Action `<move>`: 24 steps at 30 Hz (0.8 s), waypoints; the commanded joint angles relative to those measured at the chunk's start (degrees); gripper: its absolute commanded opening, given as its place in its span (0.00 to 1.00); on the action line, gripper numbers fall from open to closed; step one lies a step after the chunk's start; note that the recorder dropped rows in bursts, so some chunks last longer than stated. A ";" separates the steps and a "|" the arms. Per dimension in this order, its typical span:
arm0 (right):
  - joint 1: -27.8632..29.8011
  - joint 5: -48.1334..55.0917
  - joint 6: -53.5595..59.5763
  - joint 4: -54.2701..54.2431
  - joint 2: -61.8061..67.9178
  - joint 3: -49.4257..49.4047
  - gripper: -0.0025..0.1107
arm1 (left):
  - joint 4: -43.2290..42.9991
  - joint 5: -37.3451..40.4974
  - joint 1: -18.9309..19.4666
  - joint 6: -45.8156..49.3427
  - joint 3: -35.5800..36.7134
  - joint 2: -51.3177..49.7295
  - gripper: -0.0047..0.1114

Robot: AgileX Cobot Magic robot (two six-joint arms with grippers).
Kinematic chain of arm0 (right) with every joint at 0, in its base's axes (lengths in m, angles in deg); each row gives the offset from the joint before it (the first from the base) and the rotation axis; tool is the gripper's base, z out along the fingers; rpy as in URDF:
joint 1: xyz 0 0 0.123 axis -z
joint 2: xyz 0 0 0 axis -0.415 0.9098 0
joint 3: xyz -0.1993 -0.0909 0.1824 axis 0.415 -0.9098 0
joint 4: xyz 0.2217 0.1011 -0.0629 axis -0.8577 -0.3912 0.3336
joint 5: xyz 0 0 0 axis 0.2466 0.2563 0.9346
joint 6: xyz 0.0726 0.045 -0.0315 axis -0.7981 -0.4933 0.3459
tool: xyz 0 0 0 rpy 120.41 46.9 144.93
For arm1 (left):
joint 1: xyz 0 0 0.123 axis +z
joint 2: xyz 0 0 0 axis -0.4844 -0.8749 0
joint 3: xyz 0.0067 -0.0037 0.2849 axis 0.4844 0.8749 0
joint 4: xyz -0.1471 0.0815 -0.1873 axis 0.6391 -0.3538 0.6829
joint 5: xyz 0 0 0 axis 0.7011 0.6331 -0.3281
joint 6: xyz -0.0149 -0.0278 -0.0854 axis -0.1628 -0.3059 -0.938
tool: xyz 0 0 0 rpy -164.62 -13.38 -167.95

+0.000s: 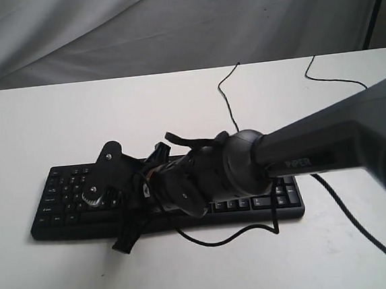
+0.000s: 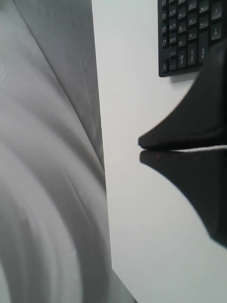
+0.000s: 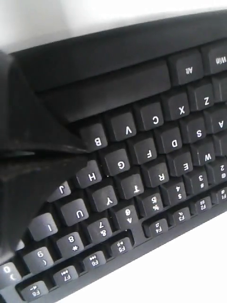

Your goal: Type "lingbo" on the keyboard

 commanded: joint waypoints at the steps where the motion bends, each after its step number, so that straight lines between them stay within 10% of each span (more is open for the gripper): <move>1: -0.04 -0.01 0.43 -0.23 -2.28 0.56 0.02 | 0.03 -0.24 -0.22 -0.16 0.29 -0.18 0.05; 24: -0.66 -0.95 0.43 1.03 2.20 7.40 0.02 | 0.03 -0.24 -0.22 -0.16 0.29 -0.18 0.05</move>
